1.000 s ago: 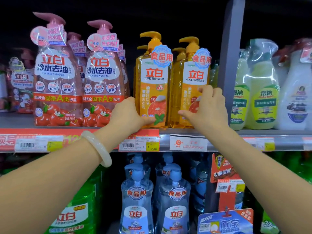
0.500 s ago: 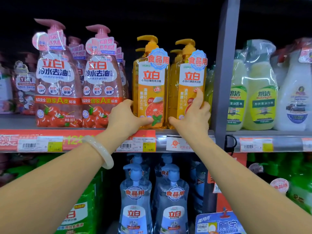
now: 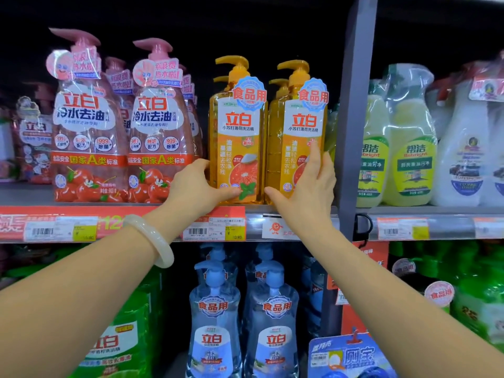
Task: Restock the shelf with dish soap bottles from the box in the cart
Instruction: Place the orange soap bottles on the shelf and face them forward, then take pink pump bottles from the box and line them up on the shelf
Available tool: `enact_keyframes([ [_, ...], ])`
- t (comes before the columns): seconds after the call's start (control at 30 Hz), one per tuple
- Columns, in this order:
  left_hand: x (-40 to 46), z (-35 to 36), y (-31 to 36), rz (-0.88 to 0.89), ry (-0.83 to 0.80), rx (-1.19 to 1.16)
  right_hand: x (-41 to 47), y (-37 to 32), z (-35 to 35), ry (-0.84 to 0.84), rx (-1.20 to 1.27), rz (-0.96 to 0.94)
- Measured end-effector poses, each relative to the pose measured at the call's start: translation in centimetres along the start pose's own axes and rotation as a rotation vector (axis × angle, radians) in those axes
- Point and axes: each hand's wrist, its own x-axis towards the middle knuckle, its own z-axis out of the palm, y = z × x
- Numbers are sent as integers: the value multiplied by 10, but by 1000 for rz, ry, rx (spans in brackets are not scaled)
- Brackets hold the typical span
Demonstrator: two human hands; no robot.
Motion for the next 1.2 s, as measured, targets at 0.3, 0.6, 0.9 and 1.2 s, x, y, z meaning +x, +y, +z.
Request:
enact_keyframes([
  [0.3, -33, -20, -18, 445, 202, 520, -39, -53, 21, -99, -144, -526],
  [0.6, -110, -105, -77, 5, -74, 976, -100, -150, 50, -491, -59, -765],
  [0.9, -229, -184, -181, -384, -211, 1076, -211, -256, 98, -805, 2, -824],
  [1.2, -321, -323, -256, -563, -186, 1078, -324, -406, 122, -931, 86, -913],
])
